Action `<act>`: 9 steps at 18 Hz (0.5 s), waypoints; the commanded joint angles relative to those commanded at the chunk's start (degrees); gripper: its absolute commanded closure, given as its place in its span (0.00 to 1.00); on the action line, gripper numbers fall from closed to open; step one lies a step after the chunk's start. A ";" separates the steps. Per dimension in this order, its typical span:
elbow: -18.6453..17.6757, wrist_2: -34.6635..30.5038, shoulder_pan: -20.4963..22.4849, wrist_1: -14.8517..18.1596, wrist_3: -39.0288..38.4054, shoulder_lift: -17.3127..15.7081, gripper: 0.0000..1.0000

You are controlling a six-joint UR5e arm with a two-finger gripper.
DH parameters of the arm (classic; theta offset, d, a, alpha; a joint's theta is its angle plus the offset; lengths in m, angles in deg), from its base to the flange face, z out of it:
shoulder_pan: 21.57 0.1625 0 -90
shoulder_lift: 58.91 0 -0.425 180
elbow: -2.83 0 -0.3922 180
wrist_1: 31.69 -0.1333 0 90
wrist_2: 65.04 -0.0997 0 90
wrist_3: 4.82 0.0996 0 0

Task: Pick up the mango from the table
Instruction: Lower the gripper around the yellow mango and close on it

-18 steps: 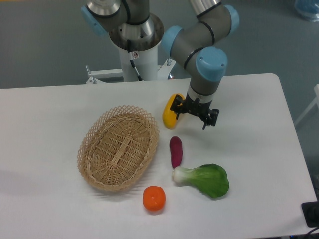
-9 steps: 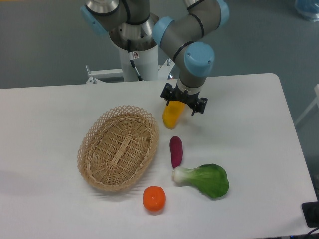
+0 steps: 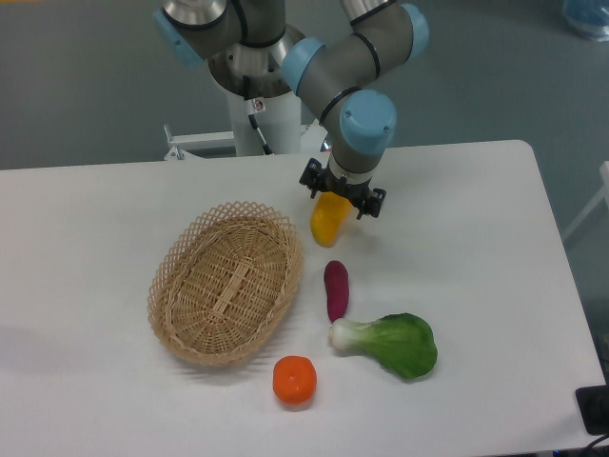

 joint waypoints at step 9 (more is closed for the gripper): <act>-0.09 -2.81 -1.50 -1.32 -0.79 2.28 0.00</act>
